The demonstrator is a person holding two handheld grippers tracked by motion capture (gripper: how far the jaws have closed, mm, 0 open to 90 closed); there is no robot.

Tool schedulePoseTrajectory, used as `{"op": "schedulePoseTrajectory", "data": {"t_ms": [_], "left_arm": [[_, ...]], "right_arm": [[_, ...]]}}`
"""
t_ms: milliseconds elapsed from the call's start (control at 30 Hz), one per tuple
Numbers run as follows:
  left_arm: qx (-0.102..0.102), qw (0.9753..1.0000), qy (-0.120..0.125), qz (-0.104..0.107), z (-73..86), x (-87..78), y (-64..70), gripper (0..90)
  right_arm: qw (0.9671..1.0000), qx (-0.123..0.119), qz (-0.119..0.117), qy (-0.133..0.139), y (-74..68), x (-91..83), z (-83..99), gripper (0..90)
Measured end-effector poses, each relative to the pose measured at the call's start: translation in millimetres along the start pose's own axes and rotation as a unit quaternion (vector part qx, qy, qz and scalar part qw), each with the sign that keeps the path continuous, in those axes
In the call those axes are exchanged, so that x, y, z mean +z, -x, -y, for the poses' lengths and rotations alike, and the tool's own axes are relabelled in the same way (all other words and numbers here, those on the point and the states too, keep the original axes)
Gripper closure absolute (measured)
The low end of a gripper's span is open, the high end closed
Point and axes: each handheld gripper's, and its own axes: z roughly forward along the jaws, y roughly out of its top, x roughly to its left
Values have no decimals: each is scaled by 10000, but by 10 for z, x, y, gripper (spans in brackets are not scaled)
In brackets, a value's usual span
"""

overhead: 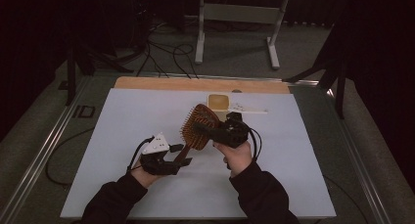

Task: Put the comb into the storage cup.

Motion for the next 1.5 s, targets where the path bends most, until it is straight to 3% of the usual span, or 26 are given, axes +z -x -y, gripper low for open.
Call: {"op": "schedulePoseTrajectory", "data": {"t_ms": [333,767,900,967,1000,1100,1133,1500], "left_arm": [[2,9999,-109,54,11,-3,-21,317],[-129,9988,-328,-337,87,-96,-110,216],[-97,9992,-353,-178,113,-159,-150,146],[-110,9992,-279,-266,124,-198,-158,128],[-120,9993,-277,-212,126,-220,-169,128],[-119,9995,-272,-76,144,-278,-192,25],[-111,9995,-278,-134,154,-297,-194,2],[-229,9990,-159,-355,268,-479,-260,0]], "right_arm": [[9999,-99,29,71,35,-104,-84,529],[9992,-289,143,227,54,-282,-254,527],[9989,-331,179,274,65,-317,-298,527],[9987,-349,204,298,70,-332,-321,527],[9986,-384,215,304,71,-340,-334,527],[9982,-433,242,350,72,-374,-384,527],[9980,-443,250,377,70,-386,-403,527],[9960,-532,414,587,103,-517,-600,527]]}}
